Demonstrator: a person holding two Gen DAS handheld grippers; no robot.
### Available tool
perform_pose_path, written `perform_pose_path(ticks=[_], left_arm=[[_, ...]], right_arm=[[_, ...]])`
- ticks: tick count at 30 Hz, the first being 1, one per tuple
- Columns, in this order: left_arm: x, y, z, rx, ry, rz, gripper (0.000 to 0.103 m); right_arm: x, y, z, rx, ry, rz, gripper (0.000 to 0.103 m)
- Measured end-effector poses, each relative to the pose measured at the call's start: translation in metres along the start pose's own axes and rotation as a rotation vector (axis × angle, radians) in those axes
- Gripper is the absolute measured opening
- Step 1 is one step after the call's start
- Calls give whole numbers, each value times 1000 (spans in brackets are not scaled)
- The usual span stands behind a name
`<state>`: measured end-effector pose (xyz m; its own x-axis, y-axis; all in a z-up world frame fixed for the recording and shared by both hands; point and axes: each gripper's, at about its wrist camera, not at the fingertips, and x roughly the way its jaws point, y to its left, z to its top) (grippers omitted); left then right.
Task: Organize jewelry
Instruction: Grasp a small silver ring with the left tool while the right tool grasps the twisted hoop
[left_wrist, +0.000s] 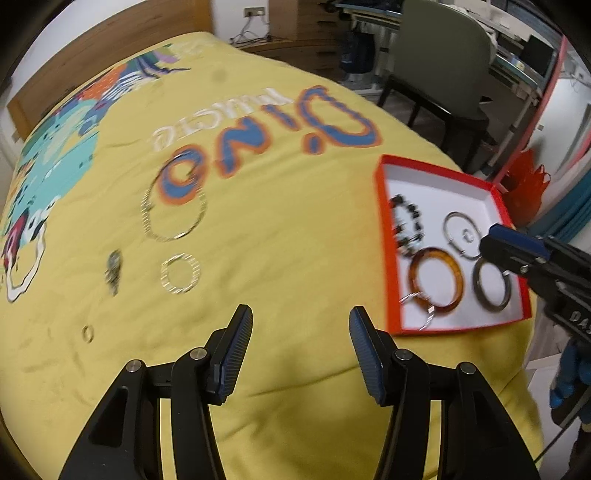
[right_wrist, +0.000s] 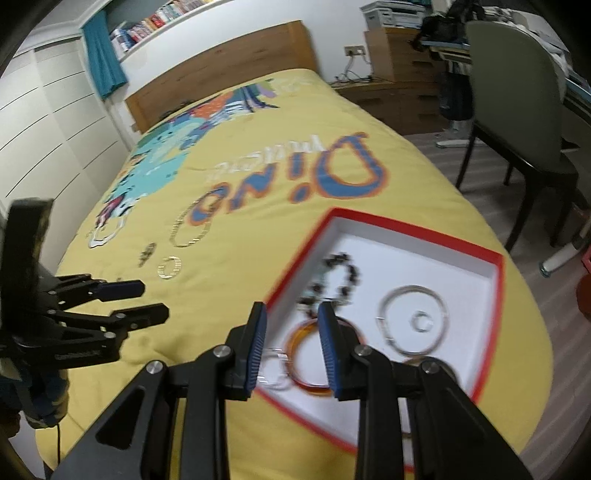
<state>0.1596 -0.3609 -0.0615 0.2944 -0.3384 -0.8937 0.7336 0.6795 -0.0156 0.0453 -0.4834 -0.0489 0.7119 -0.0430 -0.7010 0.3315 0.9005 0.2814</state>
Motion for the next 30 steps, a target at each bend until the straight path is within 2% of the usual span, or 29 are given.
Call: perform_pose_path(ticks=[9,21,30], left_arm=[[-3,75,-34,-68,23,69,54],[7,193,-62,-228,56,161,55],[27,236,-59,-260,75,178,55]], right_arm=[[24,65,6,-54,20,96,28],[112,134,8,-126,131,184,28],[172,156,24,-130,176,187,28]])
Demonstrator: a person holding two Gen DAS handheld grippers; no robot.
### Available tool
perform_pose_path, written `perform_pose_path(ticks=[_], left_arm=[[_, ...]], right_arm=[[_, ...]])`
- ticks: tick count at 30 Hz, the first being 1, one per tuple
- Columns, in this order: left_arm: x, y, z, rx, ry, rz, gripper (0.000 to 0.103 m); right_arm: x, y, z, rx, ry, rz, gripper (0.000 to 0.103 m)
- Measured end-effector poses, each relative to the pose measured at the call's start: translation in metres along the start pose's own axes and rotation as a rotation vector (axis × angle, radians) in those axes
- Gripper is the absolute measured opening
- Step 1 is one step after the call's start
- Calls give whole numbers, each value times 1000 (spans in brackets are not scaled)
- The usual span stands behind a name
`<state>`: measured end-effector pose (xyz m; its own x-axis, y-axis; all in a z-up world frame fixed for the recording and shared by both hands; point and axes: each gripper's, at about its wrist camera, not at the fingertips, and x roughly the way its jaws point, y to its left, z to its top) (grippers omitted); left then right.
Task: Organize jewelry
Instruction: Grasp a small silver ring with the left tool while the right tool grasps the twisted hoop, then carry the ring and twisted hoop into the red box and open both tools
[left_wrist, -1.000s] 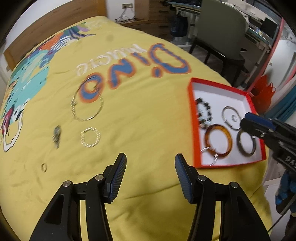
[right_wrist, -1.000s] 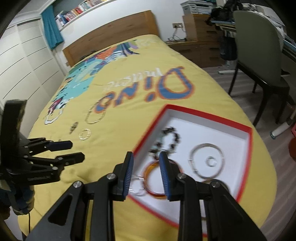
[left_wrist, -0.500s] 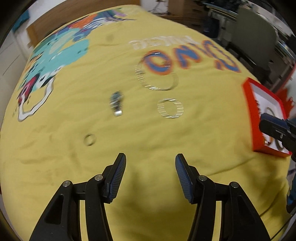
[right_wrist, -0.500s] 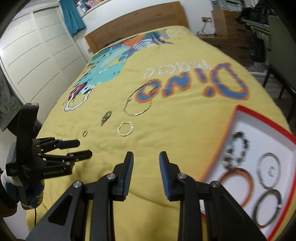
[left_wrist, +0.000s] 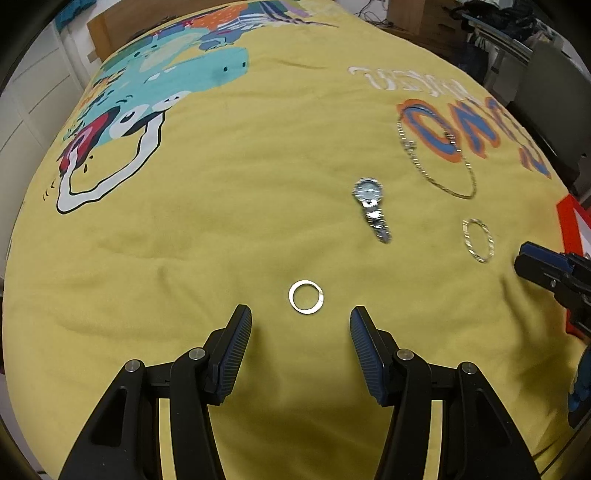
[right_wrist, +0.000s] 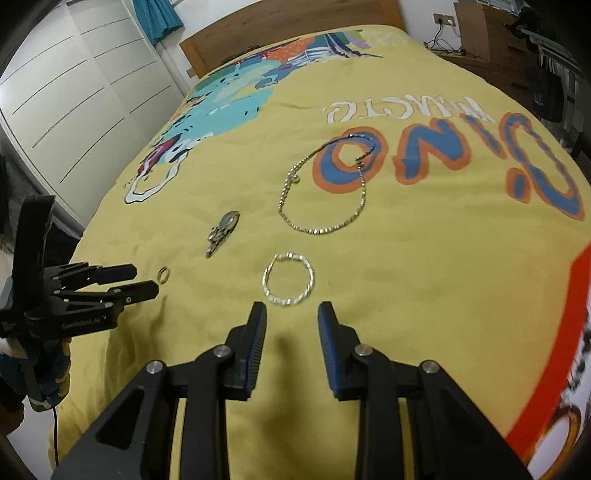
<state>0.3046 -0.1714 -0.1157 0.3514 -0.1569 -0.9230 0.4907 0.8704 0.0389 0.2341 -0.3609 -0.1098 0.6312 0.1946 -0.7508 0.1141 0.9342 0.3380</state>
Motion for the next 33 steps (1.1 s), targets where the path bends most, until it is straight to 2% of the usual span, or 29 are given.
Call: perform_pose_path(ticks=[7,11,12,15,17,24,29,33], left_arm=[[21,-6,7,24,20,-23,53],[27,-9,6,26,24,-47,40],[27,-9,6,25,22,-54,34],[26,-10,8,23,17,-71,20],[25,-10,7,20,12,-65,20],[14,-20,3,24,-5,-56,20],[-10,-35,0,50,-37,-66,20],[-33,-63,-2,87,-70,-100,20]], right_arm=[[35,-3,16,-12,42,-28,27],[50,0,16,-41,65,-49,26],[52,2,16,-50,65,-55,24],[55,3,16,-53,56,-58,5],[54,2,15,-47,52,-52,5],[29,1,5,-25,15,-27,5],[-11,1,-1,-9,-40,-15,5],[-51,-8,-10,2,-86,-28,5]])
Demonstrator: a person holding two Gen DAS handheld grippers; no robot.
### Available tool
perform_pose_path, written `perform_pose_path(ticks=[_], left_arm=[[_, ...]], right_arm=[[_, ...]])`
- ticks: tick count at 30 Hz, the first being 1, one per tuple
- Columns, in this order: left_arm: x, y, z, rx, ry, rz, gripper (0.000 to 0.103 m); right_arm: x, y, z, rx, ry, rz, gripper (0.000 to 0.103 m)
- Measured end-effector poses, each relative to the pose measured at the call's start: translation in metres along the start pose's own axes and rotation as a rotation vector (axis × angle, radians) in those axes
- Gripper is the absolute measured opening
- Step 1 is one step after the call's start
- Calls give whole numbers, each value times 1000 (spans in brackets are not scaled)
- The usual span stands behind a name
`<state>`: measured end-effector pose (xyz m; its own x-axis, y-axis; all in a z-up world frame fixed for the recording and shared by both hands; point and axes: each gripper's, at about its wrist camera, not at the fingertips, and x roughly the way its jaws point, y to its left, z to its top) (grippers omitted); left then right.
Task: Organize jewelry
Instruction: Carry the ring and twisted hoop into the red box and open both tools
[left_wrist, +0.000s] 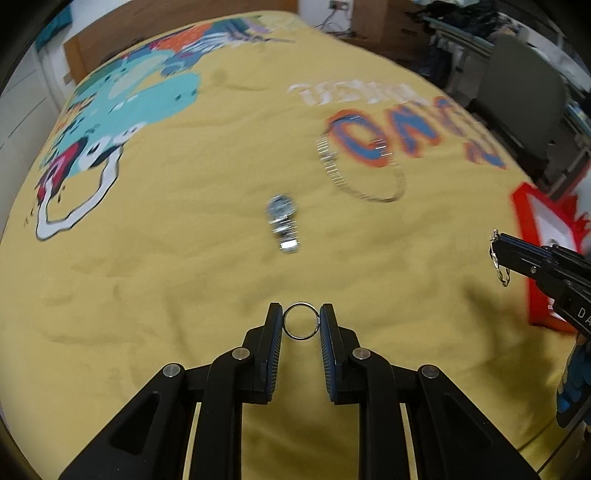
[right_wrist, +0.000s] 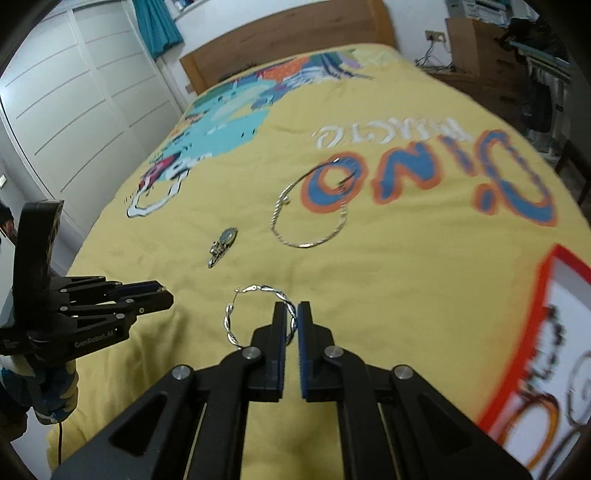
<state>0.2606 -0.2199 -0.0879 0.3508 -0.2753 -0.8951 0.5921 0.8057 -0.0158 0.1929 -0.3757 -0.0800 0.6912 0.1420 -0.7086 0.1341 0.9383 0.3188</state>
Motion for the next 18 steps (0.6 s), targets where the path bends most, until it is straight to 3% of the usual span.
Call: perform_pose_path(ticks=[6,10,18], left_arm=[[-19,-71,8,84,-37,-95,20],[-21,-132,12,154,-42,-169,20],[-3,-244,18,263,-16,-287,20]], right_arm=[[-62,-45,-21,27,-30,-87,5],[-99,-97,-40,71,-28,-186,5],[-128,-174,-57,106,-12,-317,5]])
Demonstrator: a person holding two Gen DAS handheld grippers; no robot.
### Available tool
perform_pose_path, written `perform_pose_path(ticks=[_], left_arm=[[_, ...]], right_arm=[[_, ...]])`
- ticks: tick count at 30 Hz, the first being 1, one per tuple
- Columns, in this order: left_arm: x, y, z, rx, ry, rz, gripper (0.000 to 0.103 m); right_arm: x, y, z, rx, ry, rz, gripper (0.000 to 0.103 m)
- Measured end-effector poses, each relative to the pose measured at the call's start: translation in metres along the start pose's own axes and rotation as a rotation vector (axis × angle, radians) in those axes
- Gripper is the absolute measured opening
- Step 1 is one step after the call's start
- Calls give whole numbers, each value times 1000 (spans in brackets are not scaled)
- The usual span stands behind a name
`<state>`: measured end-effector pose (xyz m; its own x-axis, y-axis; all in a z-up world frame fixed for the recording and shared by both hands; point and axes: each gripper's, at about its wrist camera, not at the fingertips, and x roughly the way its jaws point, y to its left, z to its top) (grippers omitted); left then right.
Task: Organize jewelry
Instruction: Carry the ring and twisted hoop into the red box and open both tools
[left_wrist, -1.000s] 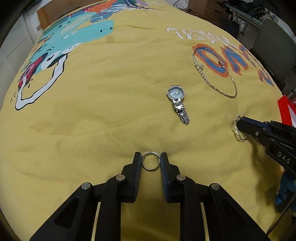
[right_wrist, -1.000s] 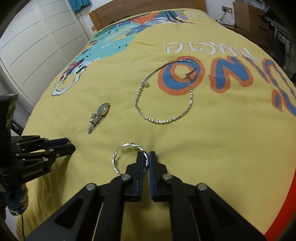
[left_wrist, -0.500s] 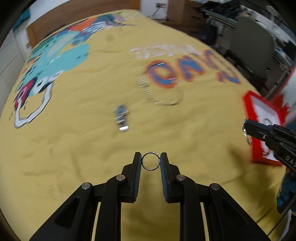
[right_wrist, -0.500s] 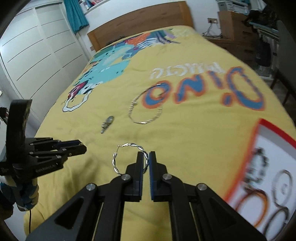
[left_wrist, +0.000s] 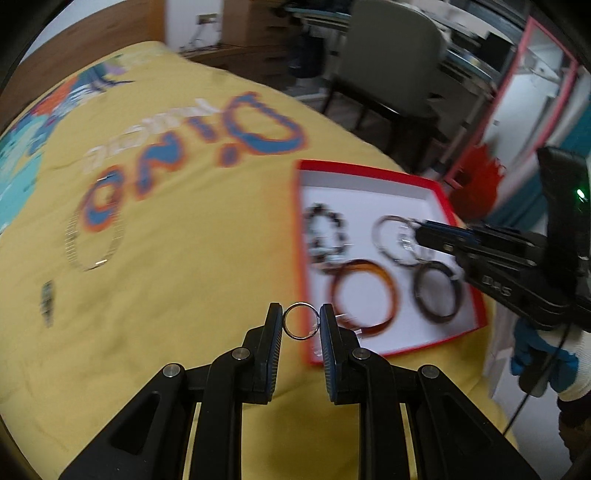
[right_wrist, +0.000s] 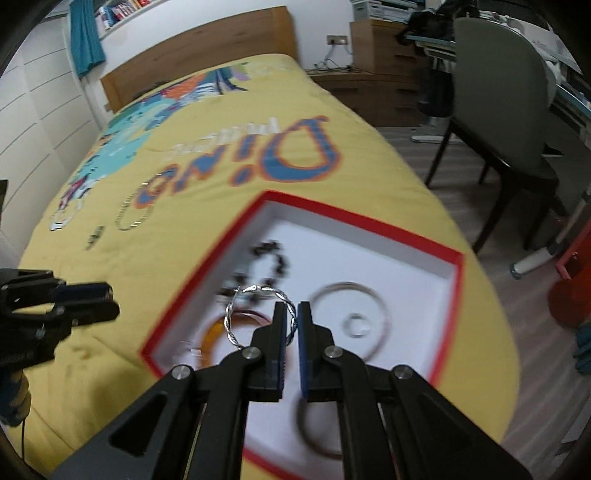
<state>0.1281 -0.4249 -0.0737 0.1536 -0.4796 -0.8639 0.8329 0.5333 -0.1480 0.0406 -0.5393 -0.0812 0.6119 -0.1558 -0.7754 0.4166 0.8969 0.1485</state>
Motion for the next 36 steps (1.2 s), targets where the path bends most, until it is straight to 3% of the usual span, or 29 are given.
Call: perform_pose_path(ticks=[8,18,29,36], left_arm=[[54,-48,15,57,65,-10,20],[88,-54,12,65,124,7,20],[66,-48,9,33,87,6,33],[24,-52,1,6,-27,30,33]], right_arm=[[27,-38,-2,14,36,-40,5],[50,-41,-1,-19,74,-46,6],[30,-38,-4,-13,50,-59,7],[-9,-26,-8,16,4,-70,7]])
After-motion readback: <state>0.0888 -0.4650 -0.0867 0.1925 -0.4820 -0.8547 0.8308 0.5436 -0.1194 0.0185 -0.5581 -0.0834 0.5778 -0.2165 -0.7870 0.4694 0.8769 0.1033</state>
